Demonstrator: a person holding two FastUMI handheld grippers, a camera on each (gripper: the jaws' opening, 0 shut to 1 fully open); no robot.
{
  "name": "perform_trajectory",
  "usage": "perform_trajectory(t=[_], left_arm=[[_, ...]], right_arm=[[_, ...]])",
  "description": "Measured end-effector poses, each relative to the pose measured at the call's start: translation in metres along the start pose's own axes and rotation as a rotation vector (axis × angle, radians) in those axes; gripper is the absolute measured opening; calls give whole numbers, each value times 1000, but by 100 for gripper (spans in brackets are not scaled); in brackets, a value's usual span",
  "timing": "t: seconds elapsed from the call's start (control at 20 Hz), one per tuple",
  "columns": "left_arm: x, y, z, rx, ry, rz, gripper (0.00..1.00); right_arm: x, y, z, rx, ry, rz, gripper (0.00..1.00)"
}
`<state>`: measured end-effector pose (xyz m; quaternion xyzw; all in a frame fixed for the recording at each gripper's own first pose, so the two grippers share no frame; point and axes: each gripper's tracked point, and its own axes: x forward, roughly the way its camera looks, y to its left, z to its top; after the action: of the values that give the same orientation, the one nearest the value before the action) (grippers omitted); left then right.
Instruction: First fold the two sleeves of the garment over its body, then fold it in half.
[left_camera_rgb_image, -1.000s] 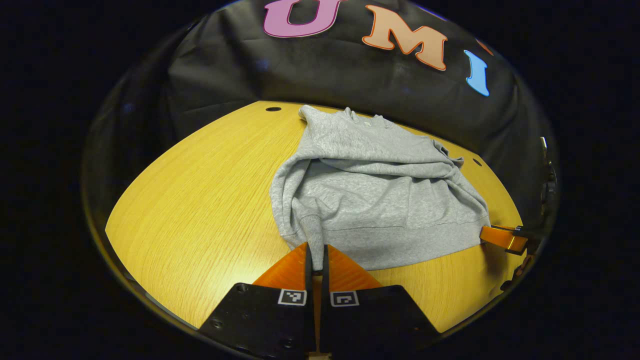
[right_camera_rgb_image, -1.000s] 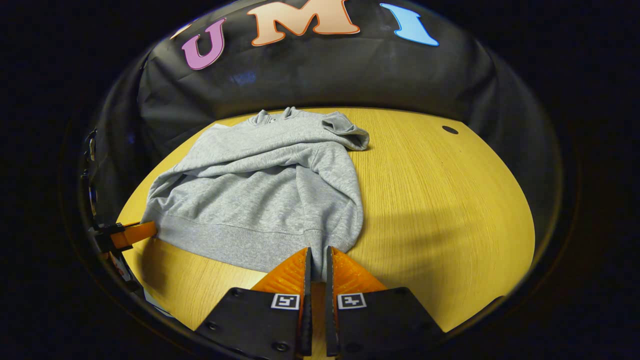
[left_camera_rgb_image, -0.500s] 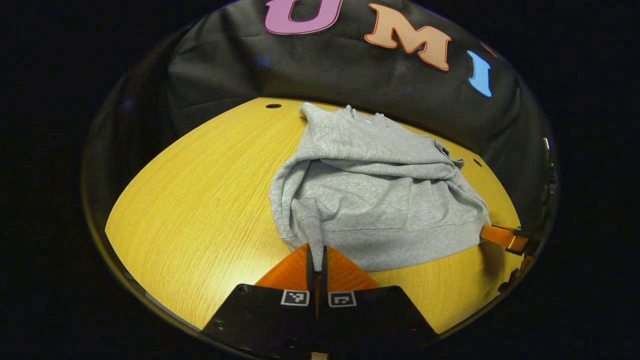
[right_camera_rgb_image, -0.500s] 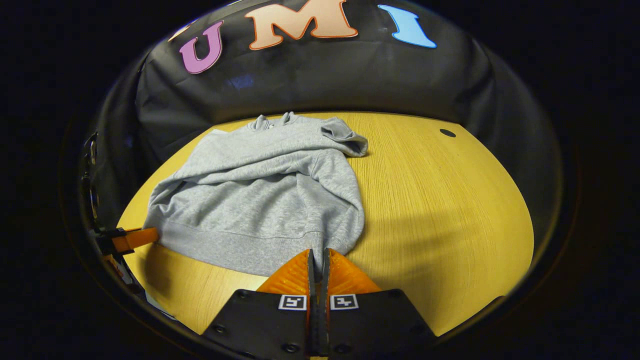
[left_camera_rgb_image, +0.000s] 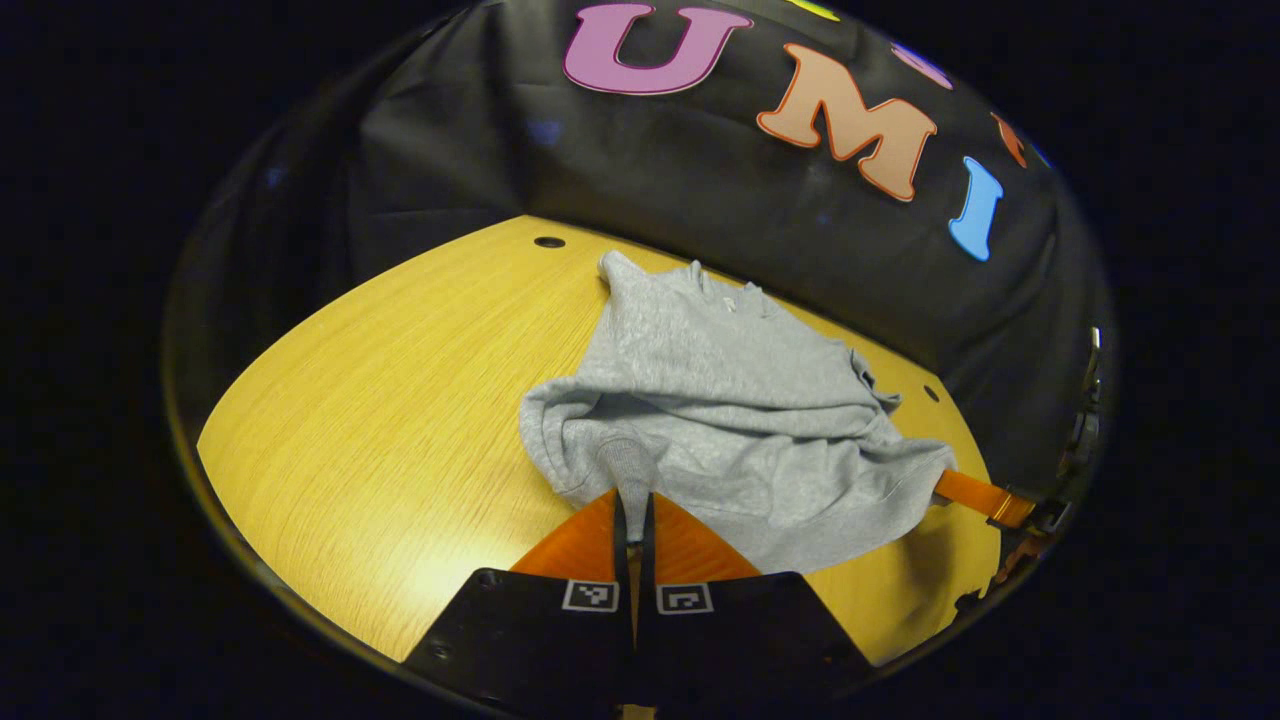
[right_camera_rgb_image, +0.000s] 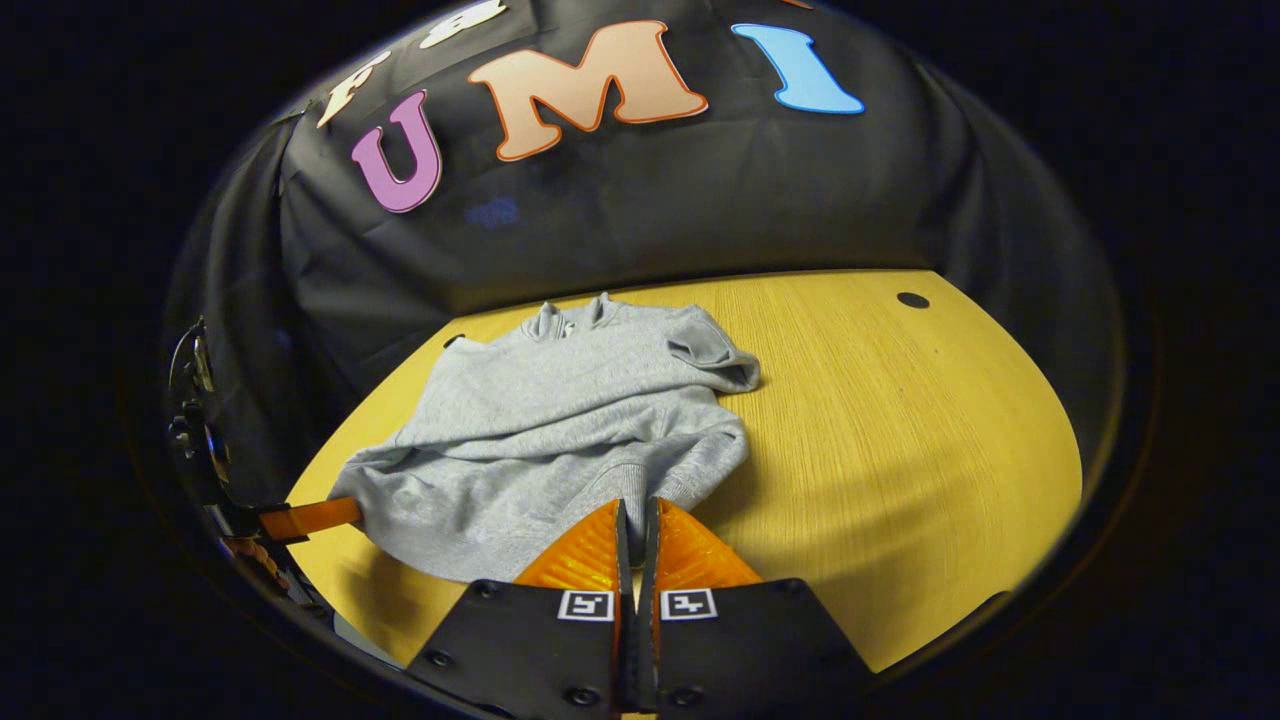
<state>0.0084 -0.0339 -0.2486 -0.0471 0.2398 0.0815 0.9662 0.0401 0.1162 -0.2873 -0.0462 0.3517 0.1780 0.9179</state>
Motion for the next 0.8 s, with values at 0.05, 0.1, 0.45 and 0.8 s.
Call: perform_trajectory(t=[0.05, 0.1, 0.45, 0.8], left_arm=[[3, -3, 9, -5, -21, -7, 0], [6, -5, 20, -10, -32, -11, 0], [28, -24, 80, -69, -107, -56, 0], [81, -23, 134, -131, -148, -59, 0]], right_arm=[[2, 2, 8, 1, -13, 6, 3], [5, 3, 14, 2, -24, 10, 2], [31, 9, 67, 8, -83, 31, 2], [77, 11, 109, 52, -89, 41, 2]])
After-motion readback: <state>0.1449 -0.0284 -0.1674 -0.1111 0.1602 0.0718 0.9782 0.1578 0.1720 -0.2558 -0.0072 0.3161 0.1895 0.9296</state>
